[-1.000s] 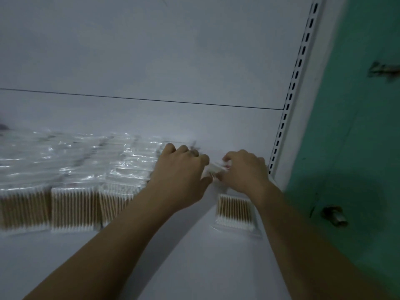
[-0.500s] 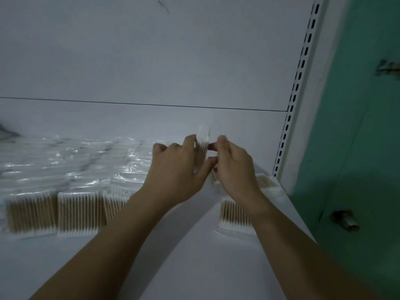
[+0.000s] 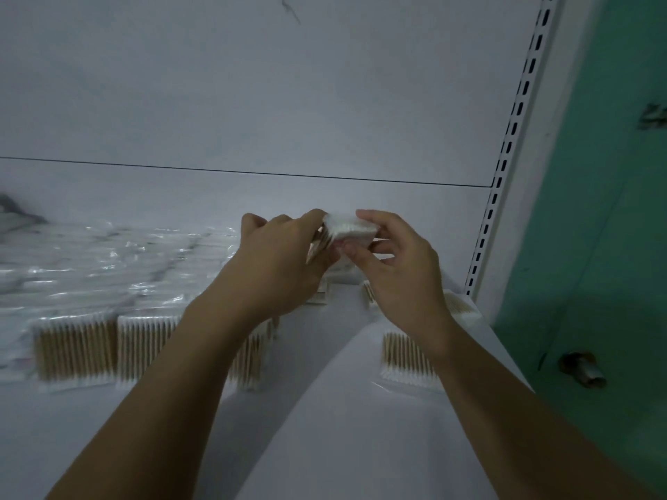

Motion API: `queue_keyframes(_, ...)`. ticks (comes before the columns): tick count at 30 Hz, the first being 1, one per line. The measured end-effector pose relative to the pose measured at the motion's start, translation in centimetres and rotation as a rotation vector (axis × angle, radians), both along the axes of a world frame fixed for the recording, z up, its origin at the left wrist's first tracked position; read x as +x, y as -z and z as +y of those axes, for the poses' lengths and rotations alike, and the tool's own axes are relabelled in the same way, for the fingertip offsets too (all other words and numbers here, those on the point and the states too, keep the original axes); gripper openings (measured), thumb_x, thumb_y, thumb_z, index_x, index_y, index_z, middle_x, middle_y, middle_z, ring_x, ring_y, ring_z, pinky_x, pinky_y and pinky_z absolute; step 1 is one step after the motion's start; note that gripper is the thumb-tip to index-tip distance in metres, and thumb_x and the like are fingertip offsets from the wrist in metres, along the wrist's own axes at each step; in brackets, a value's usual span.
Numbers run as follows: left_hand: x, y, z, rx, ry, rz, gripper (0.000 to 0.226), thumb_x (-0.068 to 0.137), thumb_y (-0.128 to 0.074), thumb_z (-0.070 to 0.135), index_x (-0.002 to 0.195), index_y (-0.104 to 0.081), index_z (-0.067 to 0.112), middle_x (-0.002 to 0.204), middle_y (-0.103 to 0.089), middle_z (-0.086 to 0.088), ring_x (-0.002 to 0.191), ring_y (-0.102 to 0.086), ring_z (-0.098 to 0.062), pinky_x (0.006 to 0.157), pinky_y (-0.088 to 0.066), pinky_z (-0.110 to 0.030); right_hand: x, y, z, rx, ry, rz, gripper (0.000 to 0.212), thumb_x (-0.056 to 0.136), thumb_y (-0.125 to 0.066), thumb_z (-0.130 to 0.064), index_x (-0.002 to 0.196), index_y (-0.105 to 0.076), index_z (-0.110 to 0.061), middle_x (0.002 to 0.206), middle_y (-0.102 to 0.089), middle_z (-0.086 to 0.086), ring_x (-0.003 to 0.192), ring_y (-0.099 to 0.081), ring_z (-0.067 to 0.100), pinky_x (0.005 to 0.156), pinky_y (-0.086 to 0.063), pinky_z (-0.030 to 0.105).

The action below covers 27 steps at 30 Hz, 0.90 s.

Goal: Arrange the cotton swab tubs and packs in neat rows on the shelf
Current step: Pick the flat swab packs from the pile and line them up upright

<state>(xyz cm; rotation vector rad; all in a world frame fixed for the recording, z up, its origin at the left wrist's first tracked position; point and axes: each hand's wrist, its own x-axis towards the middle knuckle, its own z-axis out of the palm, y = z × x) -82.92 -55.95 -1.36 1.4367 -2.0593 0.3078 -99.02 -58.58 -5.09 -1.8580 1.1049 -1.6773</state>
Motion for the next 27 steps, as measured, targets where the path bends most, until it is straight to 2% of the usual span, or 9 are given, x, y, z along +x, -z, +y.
queue_keyframes(2, 1.1, -0.2, 0.0, 0.045, -0.031, -0.042, 0.037, 0.094, -0.049, 0.051, 0.125, -0.051, 0.031, 0.117, -0.064, 0.012, 0.111, -0.055, -0.016, 0.095, -0.022, -0.036, 0.3, 0.6, -0.4, 0.035, 0.082, 0.087, 0.035, 0.085, -0.075, -0.02, 0.117, -0.065, -0.029, 0.103, -0.067, -0.007, 0.083, -0.065, 0.003, 0.066, -0.047, 0.006)
queue_keyframes(3, 1.8, -0.2, -0.1, 0.079, -0.043, -0.04, 0.04, 0.093, -0.05, 0.053, 0.127, -0.05, 0.033, 0.119, -0.062, 0.014, 0.114, -0.054, -0.014, 0.097, -0.022, -0.036, 0.4, 0.9, -0.7, 0.056, 0.123, 0.125, 0.035, 0.084, -0.076, -0.022, 0.117, -0.066, -0.03, 0.103, -0.068, -0.005, 0.08, -0.066, 0.003, 0.066, -0.049, 0.007)
queue_keyframes(6, 3.4, -0.1, -0.5, 0.146, -0.069, -0.009, 0.039, 0.094, -0.05, 0.051, 0.129, -0.05, 0.035, 0.121, -0.062, 0.015, 0.115, -0.055, -0.013, 0.1, -0.022, -0.037, 0.6, 1.3, -1.4, 0.14, 0.212, 0.254, 0.031, 0.082, -0.076, -0.027, 0.112, -0.068, -0.029, 0.094, -0.07, -0.006, 0.075, -0.067, 0.008, 0.072, -0.058, 0.028)
queue_keyframes(8, 3.6, 0.0, -0.7, 0.167, -0.093, -0.028, 0.035, 0.096, -0.05, 0.048, 0.129, -0.051, 0.035, 0.121, -0.062, 0.014, 0.114, -0.055, -0.013, 0.101, -0.023, -0.039, 0.8, 1.0, -1.5, 0.186, 0.236, 0.355, 0.03, 0.082, -0.077, -0.029, 0.11, -0.068, -0.027, 0.087, -0.067, -0.009, 0.071, -0.064, 0.007, 0.068, -0.057, 0.027)
queue_keyframes(12, 3.4, 0.0, -1.0, 0.165, -0.112, -0.044, 0.027, 0.099, -0.047, 0.034, 0.126, -0.054, 0.036, 0.121, -0.062, 0.013, 0.116, -0.054, -0.014, 0.103, -0.023, -0.039, 1.9, 0.7, -1.8, 0.221, 0.269, 0.624, 0.028, 0.084, -0.071, -0.028, 0.111, -0.065, -0.026, 0.096, -0.069, -0.002, 0.085, -0.064, 0.019, 0.075, -0.054, 0.032)
queue_keyframes(14, 3.3, 0.0, -1.0, 0.185, -0.095, -0.059, 0.03, 0.101, -0.042, 0.025, 0.126, -0.054, 0.036, 0.123, -0.061, 0.013, 0.118, -0.052, -0.014, 0.103, -0.023, -0.039, 2.7, 0.6, -1.9, 0.22, 0.28, 0.724, 0.029, 0.086, -0.066, -0.026, 0.114, -0.062, -0.025, 0.102, -0.068, 0.002, 0.089, -0.062, 0.023, 0.077, -0.053, 0.033)
queue_keyframes(19, 3.6, 0.0, -1.1, 0.208, -0.092, -0.124, 0.036, 0.099, -0.04, 0.019, 0.129, -0.054, 0.035, 0.13, -0.058, 0.013, 0.119, -0.05, -0.014, 0.102, -0.022, -0.037, 3.4, 0.3, -2.4, 0.2, 0.342, 0.855, 0.026, 0.091, -0.062, -0.033, 0.115, -0.057, -0.024, 0.101, -0.067, 0.003, 0.081, -0.055, 0.02, 0.065, -0.041, 0.027)
queue_keyframes(25, 3.2, 0.4, -1.1, 0.18, -0.075, -0.137, 0.033, 0.1, -0.042, 0.026, 0.129, -0.053, 0.036, 0.13, -0.058, 0.013, 0.121, -0.049, -0.013, 0.102, -0.021, -0.037, 3.9, 0.7, -3.0, 0.189, 0.352, 0.921, 0.029, 0.093, -0.058, -0.041, 0.116, -0.055, -0.024, 0.105, -0.067, 0.003, 0.092, -0.06, 0.025, 0.069, -0.039, 0.029)
queue_keyframes(27, 2.9, 0.5, -1.0, 0.159, -0.057, -0.152, 0.031, 0.1, -0.043, 0.031, 0.129, -0.053, 0.036, 0.13, -0.058, 0.013, 0.122, -0.048, -0.014, 0.103, -0.021, -0.037, 3.8, 0.6, -3.0, 0.192, 0.289, 0.963, 0.04, 0.093, -0.058, -0.044, 0.129, -0.05, -0.029, 0.113, -0.067, 0.002, 0.102, -0.061, 0.025, 0.077, -0.044, 0.031)
